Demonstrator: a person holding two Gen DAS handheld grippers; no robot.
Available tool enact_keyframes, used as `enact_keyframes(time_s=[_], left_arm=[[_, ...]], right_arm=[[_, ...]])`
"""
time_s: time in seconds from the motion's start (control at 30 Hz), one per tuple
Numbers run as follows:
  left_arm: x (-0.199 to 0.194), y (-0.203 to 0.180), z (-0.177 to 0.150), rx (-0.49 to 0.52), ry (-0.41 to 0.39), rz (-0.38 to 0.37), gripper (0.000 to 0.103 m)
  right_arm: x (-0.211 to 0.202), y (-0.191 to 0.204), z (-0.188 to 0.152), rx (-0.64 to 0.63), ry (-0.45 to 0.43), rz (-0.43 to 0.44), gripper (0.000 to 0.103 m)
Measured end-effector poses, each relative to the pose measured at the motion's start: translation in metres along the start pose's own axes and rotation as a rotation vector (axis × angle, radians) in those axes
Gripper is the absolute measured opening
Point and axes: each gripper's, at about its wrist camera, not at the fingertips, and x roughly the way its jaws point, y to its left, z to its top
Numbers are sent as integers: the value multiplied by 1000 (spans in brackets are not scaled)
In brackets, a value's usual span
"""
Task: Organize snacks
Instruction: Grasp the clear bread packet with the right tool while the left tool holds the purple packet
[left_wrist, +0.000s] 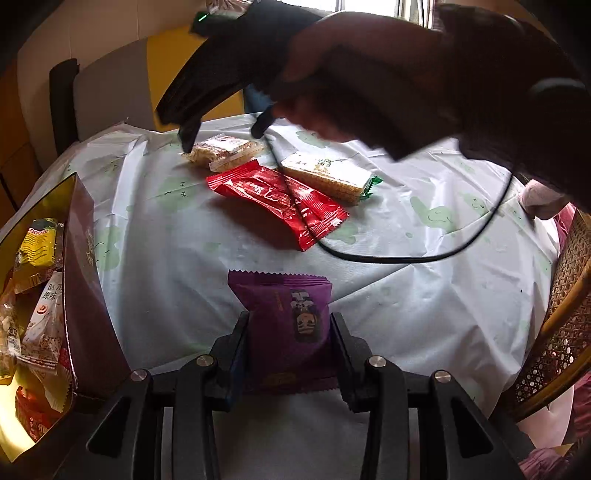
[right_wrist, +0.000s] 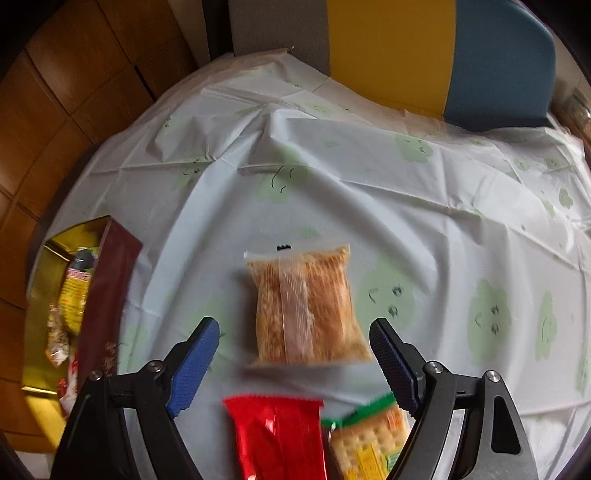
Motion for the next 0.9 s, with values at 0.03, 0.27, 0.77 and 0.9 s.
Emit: enact_keyframes(time_s=[0.03,0.27,0.77,0.9], left_arm=[[0,0,0,0,0,-2,41],[0,3,0,-1,-6,-15,41],[-4,-5,-4,11,-14,22,41],[-4,-7,0,18,10,29,41]], right_arm=[[5,2,2,-14,7,-14,84],[4,5,-6,-99,1,-125,60],[-71,-144,-95,222,13,-265,61],[-56,-156,-120,247,62,-257,60]])
